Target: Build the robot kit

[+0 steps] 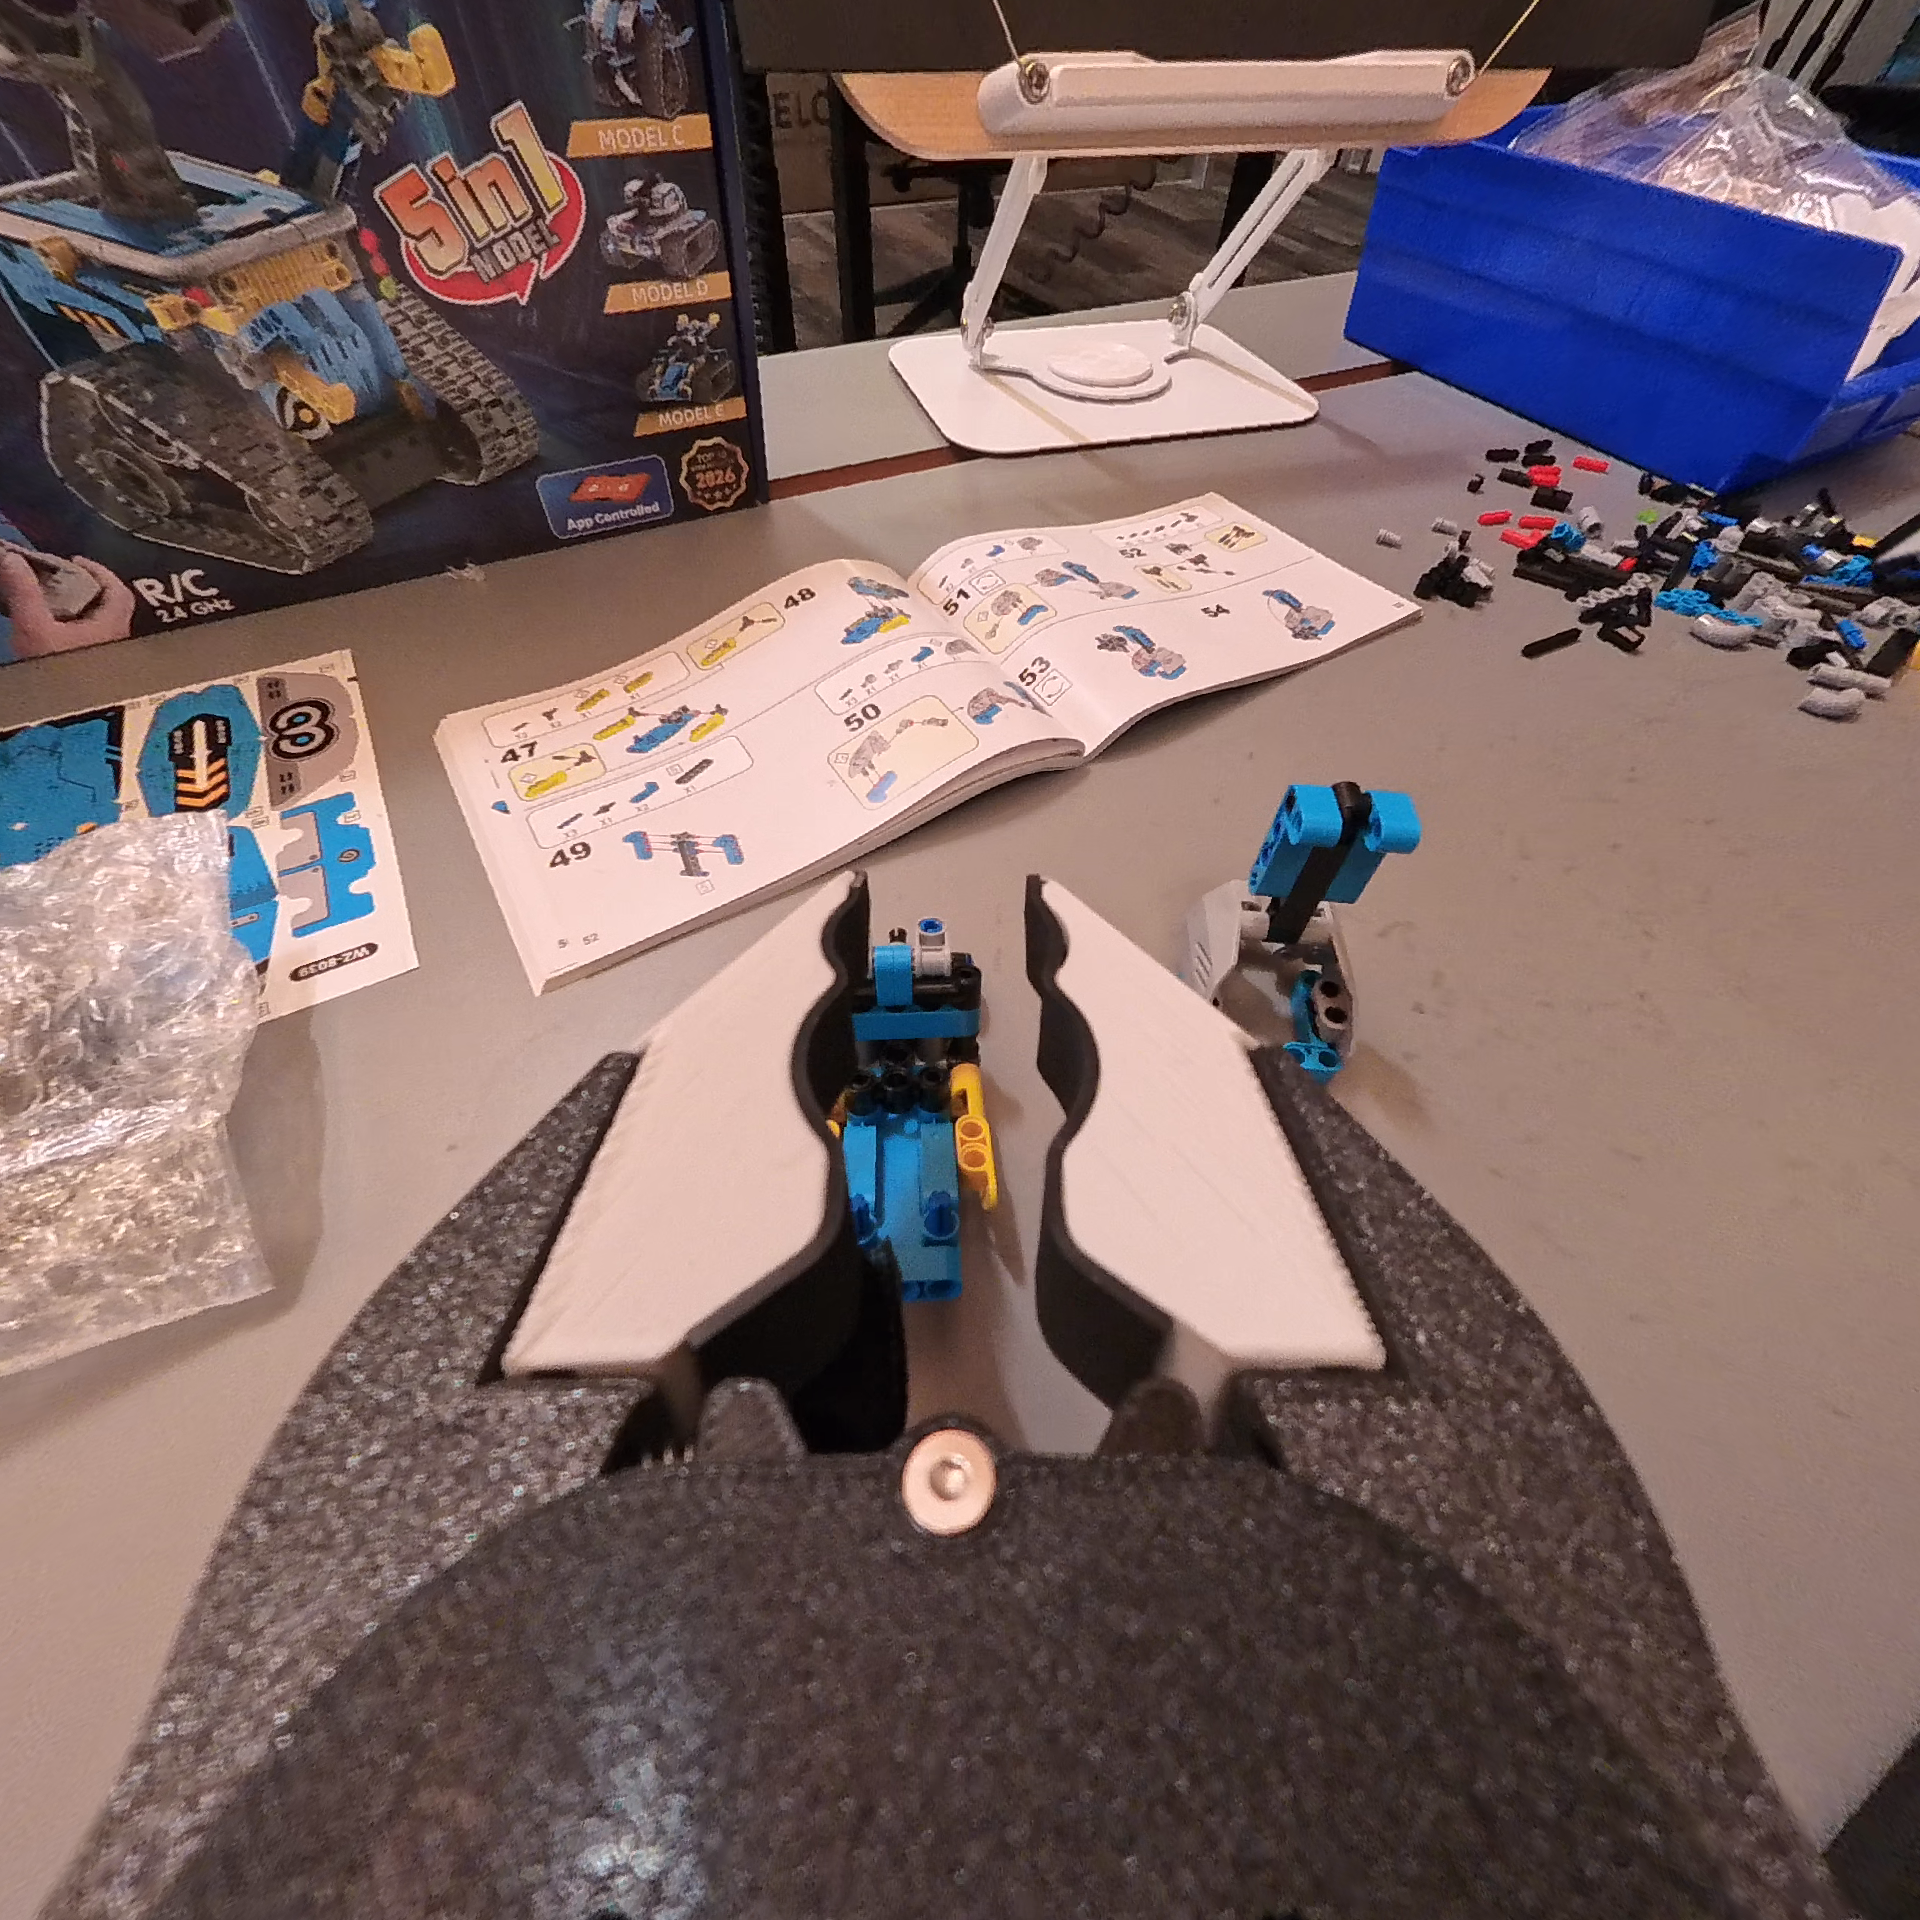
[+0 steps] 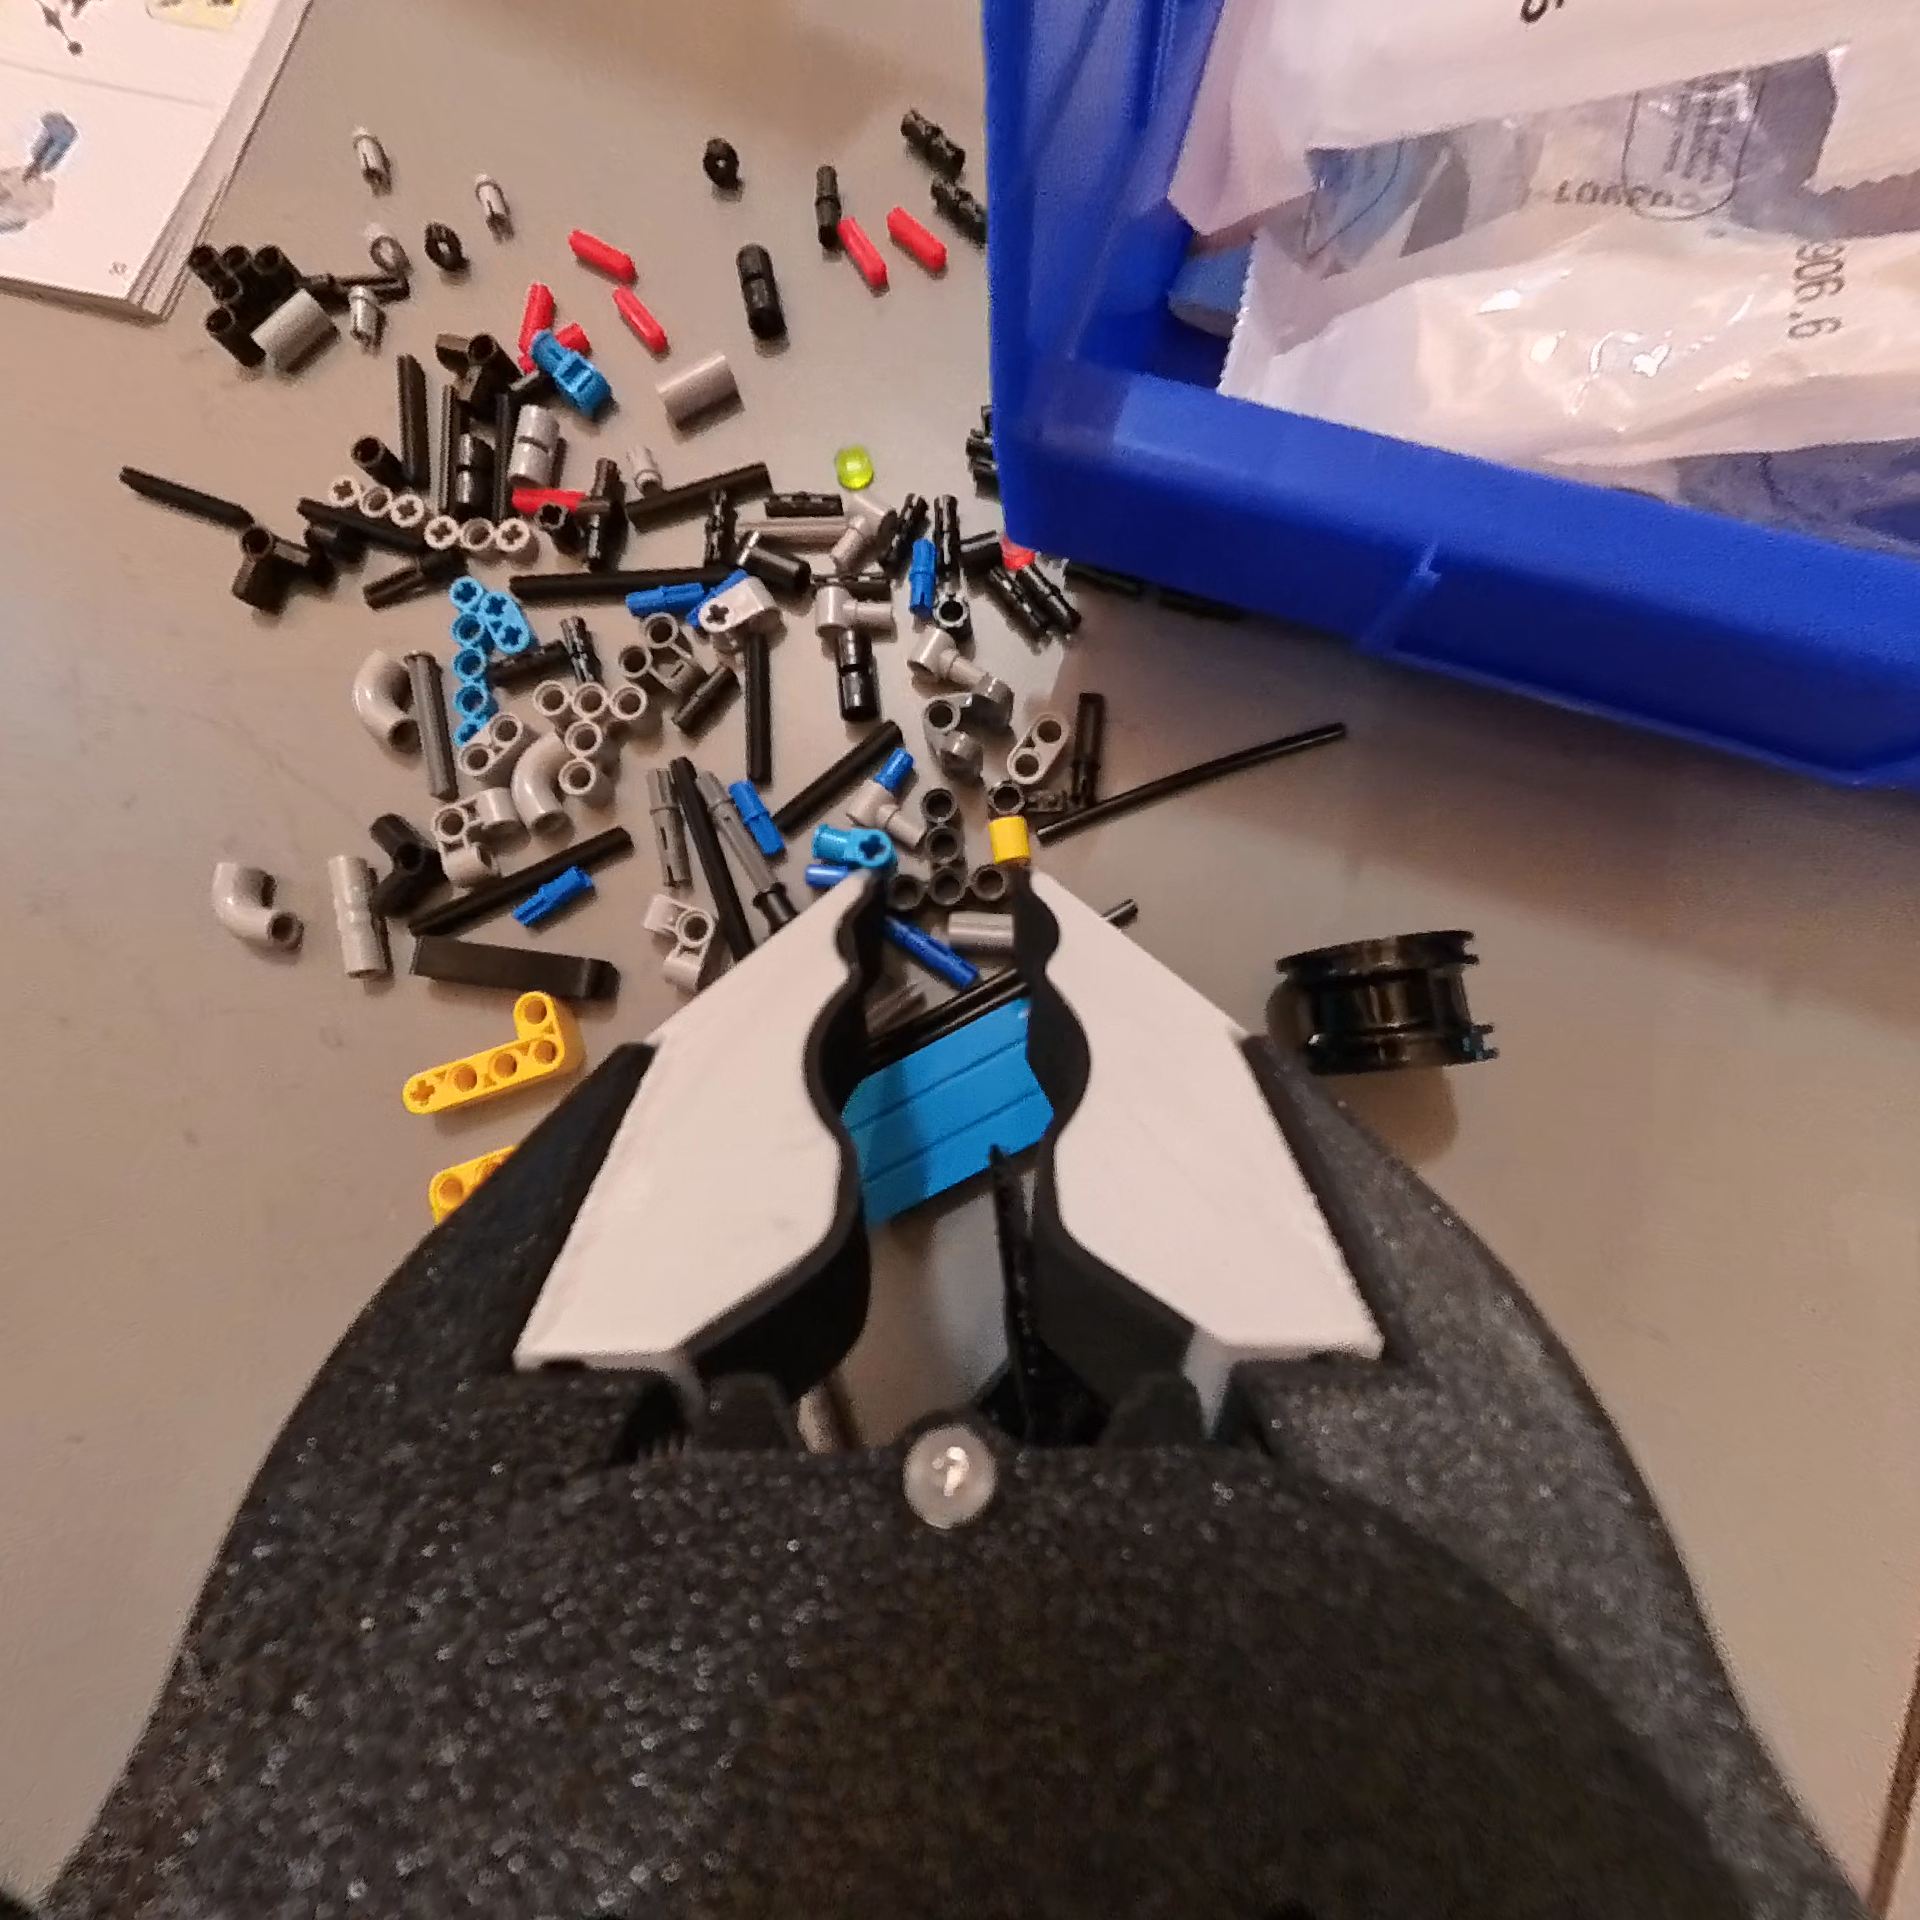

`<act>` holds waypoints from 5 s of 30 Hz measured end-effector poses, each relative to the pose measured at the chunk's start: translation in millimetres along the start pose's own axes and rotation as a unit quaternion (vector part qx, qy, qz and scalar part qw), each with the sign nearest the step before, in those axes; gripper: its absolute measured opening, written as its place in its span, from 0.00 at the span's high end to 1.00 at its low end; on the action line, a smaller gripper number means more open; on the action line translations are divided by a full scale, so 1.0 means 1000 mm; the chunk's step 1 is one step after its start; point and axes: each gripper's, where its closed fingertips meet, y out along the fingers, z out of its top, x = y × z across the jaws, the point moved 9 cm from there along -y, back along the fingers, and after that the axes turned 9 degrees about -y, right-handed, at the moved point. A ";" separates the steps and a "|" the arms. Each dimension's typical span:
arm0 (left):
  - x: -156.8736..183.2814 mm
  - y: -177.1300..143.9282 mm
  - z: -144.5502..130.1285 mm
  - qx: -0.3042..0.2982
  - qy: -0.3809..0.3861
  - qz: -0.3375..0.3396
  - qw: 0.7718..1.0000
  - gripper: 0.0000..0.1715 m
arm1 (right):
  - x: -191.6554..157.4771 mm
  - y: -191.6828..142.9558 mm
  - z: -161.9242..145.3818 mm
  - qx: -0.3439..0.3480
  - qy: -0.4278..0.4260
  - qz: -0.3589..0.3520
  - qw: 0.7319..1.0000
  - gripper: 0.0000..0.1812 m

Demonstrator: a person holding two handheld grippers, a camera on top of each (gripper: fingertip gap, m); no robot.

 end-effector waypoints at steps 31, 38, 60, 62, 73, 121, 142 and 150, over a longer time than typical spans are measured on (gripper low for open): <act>0.001 0.002 -0.002 -0.009 -0.009 -0.012 1.000 0.83 | -0.243 0.062 0.080 0.043 -0.184 0.195 0.962 0.87; 0.002 0.002 -0.002 -0.013 -0.035 -0.021 0.999 0.83 | -0.215 0.039 0.073 0.083 -0.099 0.193 0.973 0.81; 0.039 0.013 -0.002 0.009 -0.033 -0.049 0.998 0.83 | -0.017 -0.039 -0.019 0.051 0.048 -0.041 0.997 0.79; 0.038 0.012 -0.002 0.012 -0.038 -0.050 0.998 0.83 | -0.017 -0.031 -0.007 0.058 0.043 -0.031 0.997 0.80; 0.040 0.013 -0.003 0.009 -0.018 -0.050 0.999 0.83 | -0.064 0.011 0.032 0.046 -0.016 0.053 0.997 0.82; 0.039 0.005 0.000 0.020 -0.041 -0.066 0.997 0.83 | -0.143 0.096 0.113 0.034 -0.146 0.035 0.988 0.96; 0.113 0.002 0.054 -0.213 -0.070 -0.169 0.960 0.71 | -0.212 0.012 0.043 0.092 -0.110 0.157 0.977 0.83; 0.235 0.096 0.050 -0.270 0.105 -0.257 0.922 0.73 | -0.136 -0.079 -0.002 0.262 0.082 -0.035 0.961 0.84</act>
